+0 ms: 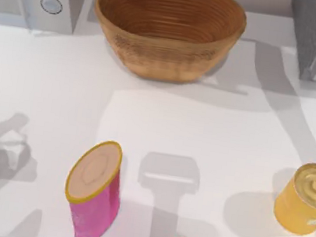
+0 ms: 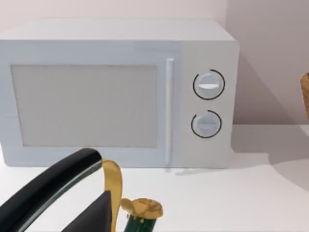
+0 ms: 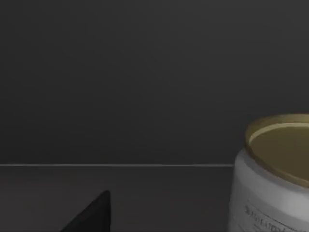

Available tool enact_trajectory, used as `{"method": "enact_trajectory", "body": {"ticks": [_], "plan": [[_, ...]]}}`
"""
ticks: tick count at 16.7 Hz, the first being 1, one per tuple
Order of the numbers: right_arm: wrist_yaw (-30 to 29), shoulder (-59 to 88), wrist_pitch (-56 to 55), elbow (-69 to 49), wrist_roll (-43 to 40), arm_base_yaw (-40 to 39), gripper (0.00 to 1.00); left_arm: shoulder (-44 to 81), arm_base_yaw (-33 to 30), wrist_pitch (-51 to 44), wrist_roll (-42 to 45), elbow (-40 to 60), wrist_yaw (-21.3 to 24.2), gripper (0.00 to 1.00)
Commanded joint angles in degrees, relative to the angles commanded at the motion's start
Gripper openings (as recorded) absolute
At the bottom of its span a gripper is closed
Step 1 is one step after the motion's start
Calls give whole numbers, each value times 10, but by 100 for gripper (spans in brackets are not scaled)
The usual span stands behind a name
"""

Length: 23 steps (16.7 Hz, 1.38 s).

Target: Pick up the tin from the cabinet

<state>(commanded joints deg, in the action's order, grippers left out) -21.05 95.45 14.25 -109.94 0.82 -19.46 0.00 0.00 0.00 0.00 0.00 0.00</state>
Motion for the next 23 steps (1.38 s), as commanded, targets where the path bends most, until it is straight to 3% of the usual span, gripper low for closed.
{"method": "enact_trajectory", "body": {"ticks": [2,15,23], "plan": [[0,0,0,0,0,0,100,0,0,0,0,0,0,100],[0,0,0,0,0,0,2,0,0,0,0,0,0,100],[0,0,0,0,0,0,0,0,0,0,0,0,0,100]]}}
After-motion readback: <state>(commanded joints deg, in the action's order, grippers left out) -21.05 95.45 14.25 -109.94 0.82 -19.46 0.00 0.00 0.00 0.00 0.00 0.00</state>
